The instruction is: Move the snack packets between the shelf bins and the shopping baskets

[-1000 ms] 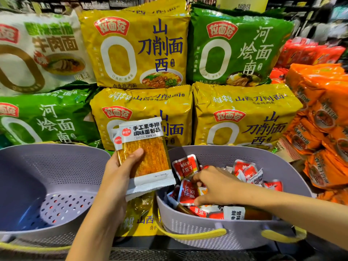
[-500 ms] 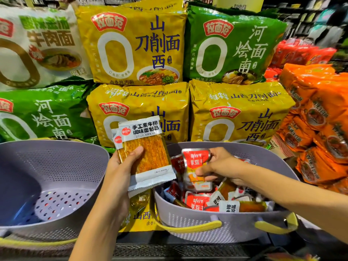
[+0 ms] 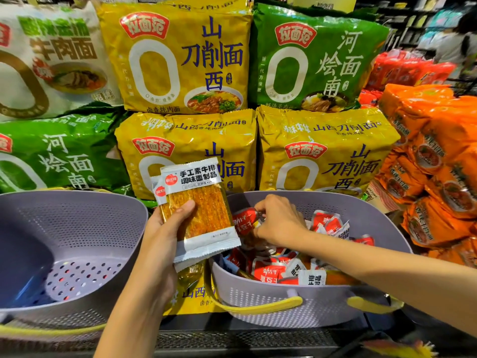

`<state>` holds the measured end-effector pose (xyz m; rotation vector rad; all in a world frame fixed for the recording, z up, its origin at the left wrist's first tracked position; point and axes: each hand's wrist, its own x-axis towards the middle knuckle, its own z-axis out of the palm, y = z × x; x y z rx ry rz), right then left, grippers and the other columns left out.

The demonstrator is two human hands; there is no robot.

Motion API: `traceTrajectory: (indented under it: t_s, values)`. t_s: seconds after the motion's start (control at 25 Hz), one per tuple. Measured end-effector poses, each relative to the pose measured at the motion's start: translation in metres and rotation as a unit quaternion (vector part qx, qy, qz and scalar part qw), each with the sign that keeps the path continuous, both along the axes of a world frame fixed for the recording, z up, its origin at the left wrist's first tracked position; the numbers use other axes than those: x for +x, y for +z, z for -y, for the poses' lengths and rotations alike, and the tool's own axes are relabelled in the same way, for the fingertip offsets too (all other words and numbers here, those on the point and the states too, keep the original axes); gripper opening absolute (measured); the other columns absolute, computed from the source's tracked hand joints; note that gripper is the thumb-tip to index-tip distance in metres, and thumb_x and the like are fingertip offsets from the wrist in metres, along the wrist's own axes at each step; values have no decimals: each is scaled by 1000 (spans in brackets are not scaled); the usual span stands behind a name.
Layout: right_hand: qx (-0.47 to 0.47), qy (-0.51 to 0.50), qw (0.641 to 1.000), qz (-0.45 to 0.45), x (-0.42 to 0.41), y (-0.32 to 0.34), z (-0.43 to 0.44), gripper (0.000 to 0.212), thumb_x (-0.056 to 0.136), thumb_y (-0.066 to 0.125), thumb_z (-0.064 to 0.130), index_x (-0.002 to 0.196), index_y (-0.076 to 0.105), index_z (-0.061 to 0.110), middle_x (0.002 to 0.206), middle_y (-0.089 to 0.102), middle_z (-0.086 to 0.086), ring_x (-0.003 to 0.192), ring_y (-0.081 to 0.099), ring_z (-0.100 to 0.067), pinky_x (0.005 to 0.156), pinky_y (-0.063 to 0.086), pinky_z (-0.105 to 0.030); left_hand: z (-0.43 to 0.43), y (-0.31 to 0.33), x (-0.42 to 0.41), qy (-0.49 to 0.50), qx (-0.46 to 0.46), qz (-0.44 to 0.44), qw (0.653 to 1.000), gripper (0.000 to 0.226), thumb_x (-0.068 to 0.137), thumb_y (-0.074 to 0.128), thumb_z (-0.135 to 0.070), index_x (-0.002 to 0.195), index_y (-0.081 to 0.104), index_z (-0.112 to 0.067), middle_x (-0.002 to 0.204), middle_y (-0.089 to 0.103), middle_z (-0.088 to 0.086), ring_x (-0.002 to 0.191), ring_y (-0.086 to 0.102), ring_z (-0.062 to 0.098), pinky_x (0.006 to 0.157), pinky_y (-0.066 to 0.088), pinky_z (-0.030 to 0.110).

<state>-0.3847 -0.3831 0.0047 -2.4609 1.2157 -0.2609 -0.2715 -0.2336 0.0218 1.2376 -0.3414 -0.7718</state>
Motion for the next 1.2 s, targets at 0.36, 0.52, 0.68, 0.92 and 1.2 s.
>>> traceTrajectory:
  t_s: [0.36, 0.52, 0.68, 0.92, 1.2]
  values:
    - [222, 34, 933, 283, -29, 34, 17, 44, 60, 82, -1, 96, 61, 13, 90, 68, 1, 85, 63, -14, 81, 51, -27, 3, 8, 6, 5, -14, -3, 1000, 16, 86, 58, -19, 100, 64, -20, 84, 75, -4, 75, 70, 11, 77, 53, 34]
    - [313, -30, 870, 379, -75, 54, 38, 38, 52, 73, -2, 88, 64, 7, 71, 73, 0, 63, 67, -10, 66, 56, -21, 7, 9, 8, -1, -18, 0, 1000, 15, 87, 57, -20, 101, 64, -22, 84, 75, -5, 75, 71, 11, 77, 53, 35]
    - [321, -24, 916, 241, -96, 43, 41, 27, 69, 69, -12, 94, 64, -2, 73, 72, -7, 62, 66, -12, 64, 55, -21, 10, 6, 9, -8, -13, -7, 1000, 20, 84, 60, -21, 104, 64, -21, 90, 75, -4, 84, 70, 15, 84, 52, 40]
    - [1, 234, 964, -123, -43, 77, 52, 20, 74, 73, 8, 91, 63, 5, 78, 67, -6, 64, 59, -15, 64, 49, -33, 13, 6, 8, -24, -12, 1, 1000, 29, 75, 62, -25, 104, 64, -22, 90, 75, -5, 80, 71, 12, 80, 52, 37]
    - [15, 299, 861, -410, -1, 21, 53, 40, 72, 70, 7, 108, 54, 14, 86, 55, -1, 83, 55, -23, 67, 45, -28, 1, 0, 20, 13, -4, -7, 1000, 34, 79, 61, -24, 112, 64, -17, 93, 75, -2, 89, 69, 18, 88, 51, 42]
